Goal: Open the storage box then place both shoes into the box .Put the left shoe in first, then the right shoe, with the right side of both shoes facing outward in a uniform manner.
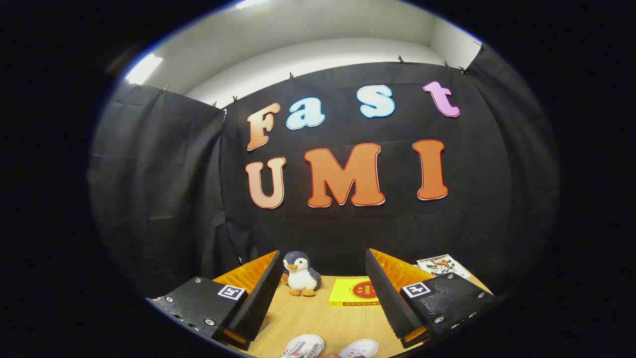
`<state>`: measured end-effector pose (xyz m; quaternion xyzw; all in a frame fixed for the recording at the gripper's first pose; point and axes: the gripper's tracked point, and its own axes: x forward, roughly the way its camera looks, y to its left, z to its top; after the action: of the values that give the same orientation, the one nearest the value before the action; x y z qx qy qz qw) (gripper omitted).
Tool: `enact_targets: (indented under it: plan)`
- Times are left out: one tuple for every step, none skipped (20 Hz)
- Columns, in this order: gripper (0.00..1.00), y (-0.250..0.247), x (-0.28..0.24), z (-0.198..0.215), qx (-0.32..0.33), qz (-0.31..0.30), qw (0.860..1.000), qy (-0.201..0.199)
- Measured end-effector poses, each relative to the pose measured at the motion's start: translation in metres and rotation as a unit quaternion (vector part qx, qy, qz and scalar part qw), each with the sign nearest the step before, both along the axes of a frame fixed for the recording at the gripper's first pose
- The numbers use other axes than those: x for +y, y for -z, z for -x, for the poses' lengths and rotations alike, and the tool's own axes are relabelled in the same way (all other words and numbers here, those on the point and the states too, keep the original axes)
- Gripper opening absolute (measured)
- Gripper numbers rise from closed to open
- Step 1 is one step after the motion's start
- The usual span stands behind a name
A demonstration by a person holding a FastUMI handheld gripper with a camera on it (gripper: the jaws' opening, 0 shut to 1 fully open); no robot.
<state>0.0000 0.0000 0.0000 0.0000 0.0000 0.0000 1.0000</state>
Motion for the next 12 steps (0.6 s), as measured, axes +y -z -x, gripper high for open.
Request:
enact_targets:
  plan:
    - [0.99, 0.003, 0.001, 0.0, 0.003, 0.0, 1.0, 0.0]
    - [0.99, 0.007, 0.001, 0.0, 0.005, 0.0, 1.0, 0.004]
    - [0.99, 0.009, 0.001, 0.001, 0.008, -0.002, 1.0, 0.008]
    - [0.99, 0.01, 0.0, 0.001, 0.007, -0.005, 1.0, 0.012]
    - [0.99, 0.01, 0.0, 0.002, 0.004, -0.005, 1.0, 0.015]
    - [0.99, 0.007, -0.002, 0.002, -0.004, -0.002, 1.0, 0.019]
    - [0.99, 0.003, -0.005, 0.003, -0.012, 0.005, 1.0, 0.025]
    - [0.99, 0.001, -0.006, 0.004, -0.019, 0.012, 0.999, 0.029]
    - [0.99, 0.001, -0.008, 0.004, -0.023, 0.018, 0.999, 0.033]
    - [0.99, 0.001, -0.009, 0.004, -0.025, 0.022, 0.999, 0.037]
    - [0.99, 0.001, -0.01, 0.004, -0.027, 0.026, 0.998, 0.04]
    - [0.99, 0.001, -0.011, 0.005, -0.03, 0.028, 0.998, 0.045]
